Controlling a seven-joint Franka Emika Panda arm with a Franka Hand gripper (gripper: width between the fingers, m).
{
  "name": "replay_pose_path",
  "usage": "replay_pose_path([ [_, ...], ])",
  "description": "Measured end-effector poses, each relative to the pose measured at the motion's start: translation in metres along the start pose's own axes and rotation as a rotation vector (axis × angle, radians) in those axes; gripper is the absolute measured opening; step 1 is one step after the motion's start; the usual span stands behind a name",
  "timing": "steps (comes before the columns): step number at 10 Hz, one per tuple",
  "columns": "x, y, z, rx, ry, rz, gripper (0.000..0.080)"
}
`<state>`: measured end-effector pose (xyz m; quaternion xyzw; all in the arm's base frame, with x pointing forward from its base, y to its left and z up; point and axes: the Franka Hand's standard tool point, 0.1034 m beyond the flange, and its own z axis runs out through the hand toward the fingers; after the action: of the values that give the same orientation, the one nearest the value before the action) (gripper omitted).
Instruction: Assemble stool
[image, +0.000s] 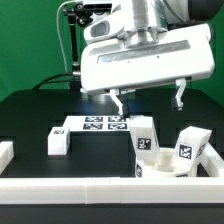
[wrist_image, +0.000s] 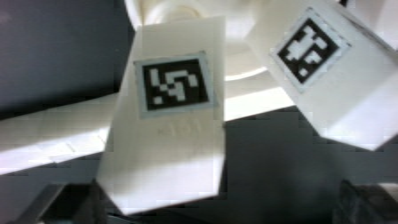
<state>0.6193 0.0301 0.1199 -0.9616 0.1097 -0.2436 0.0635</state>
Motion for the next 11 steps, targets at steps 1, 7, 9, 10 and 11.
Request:
replay_pose_path([
  [1,0.003,0.0,-0.0041,0.006,-0.011,0.002,0.0649],
  [7,0.0086,0.0021,-0.0061,0.016,-0.034,0.006,0.0649],
  [9,0.0057,0.0028,-0.0046,0.019,-0.06,-0.011,0.0649],
  [10,0.0016,-0.0005,-0.0031,0.04,-0.129,-0.02,0.0649],
  [11,0.0019,-0.001,-0.0026,0.058,-0.203,-0.014,0.0649],
])
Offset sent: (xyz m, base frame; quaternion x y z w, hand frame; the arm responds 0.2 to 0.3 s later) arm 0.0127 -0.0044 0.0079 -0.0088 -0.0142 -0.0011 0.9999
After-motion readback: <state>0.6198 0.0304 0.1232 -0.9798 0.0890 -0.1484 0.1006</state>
